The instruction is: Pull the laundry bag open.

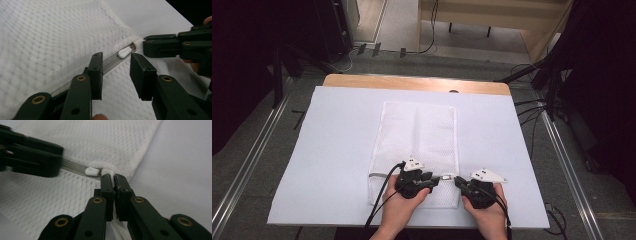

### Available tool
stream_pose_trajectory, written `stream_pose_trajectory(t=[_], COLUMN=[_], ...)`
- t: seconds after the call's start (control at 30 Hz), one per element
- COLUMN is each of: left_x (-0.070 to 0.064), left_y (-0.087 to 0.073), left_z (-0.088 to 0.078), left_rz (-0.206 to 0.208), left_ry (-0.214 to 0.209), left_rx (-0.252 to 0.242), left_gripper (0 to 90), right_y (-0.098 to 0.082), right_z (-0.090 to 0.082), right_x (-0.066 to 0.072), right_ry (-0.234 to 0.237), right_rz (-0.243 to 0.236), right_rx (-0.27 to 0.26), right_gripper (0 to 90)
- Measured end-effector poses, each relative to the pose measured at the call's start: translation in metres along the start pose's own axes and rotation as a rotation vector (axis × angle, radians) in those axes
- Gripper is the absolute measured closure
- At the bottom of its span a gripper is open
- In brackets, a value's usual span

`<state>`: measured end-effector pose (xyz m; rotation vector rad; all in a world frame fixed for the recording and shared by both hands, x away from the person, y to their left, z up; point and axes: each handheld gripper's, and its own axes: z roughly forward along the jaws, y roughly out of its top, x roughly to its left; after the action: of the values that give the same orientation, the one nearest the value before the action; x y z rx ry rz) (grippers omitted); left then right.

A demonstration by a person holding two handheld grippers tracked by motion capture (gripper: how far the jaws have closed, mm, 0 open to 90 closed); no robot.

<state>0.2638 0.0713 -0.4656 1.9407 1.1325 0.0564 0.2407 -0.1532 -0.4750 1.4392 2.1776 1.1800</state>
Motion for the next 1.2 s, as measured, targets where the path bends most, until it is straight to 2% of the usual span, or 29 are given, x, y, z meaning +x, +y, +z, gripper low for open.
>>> stream_pose_trajectory(t=[0.03, 0.1, 0.13, 0.2, 0.27, 0.37, 0.47, 0.53, 0.8, 0.87, 0.9, 1.13, 1.2], left_x=[0.003, 0.006, 0.006, 0.007, 0.008, 0.008, 0.009, 0.009, 0.013, 0.012, 0.013, 0.012, 0.012], left_y=[0.000, 0.001, 0.001, 0.001, 0.002, 0.001, 0.001, 0.001, 0.002, 0.002, 0.003, 0.002, 0.002], left_z=[0.002, 0.003, 0.003, 0.002, 0.002, 0.003, 0.003, 0.004, 0.001, -0.002, -0.003, 0.000, 0.001], left_rz=[-0.022, -0.046, -0.046, -0.060, -0.067, -0.070, -0.076, -0.081, -0.070, -0.077, -0.086, -0.097, -0.112], left_ry=[-0.022, -0.049, -0.049, -0.087, -0.147, -0.165, -0.182, -0.231, -0.247, -0.263, -0.285, -0.308, -0.318], left_rx=[0.009, 0.010, 0.010, 0.001, -0.004, -0.005, -0.019, -0.031, -0.054, -0.069, -0.075, -0.049, -0.045], left_gripper=[66.9, 67.2, 66.6, 65.4, 63.2, 61.5, 61.0, 61.1, 67.1, 68.2, 68.5, 77.4, 79.2], right_y=[0.001, 0.007, 0.007, 0.010, 0.011, 0.013, 0.013, 0.012, 0.012, 0.012, 0.011, 0.011, 0.012], right_z=[-0.002, -0.011, -0.011, -0.014, -0.016, -0.017, -0.018, -0.018, -0.016, -0.016, -0.015, -0.014, -0.015], right_x=[0.002, 0.009, 0.009, 0.012, 0.015, 0.018, 0.018, 0.018, 0.017, 0.017, 0.017, 0.019, 0.020], right_ry=[0.008, 0.024, 0.024, 0.038, 0.046, 0.059, 0.063, 0.067, 0.063, 0.057, 0.052, 0.046, 0.046], right_rz=[-0.006, -0.048, -0.048, -0.077, -0.091, -0.114, -0.119, -0.121, -0.122, -0.125, -0.127, -0.138, -0.142], right_rx=[-0.014, -0.075, -0.075, -0.103, -0.121, -0.130, -0.131, -0.127, -0.112, -0.109, -0.107, -0.102, -0.102], right_gripper=[88.4, 88.5, 88.5, 88.6, 88.6, 88.7, 88.7, 88.7, 88.7, 88.7, 88.6, 88.6, 88.6])
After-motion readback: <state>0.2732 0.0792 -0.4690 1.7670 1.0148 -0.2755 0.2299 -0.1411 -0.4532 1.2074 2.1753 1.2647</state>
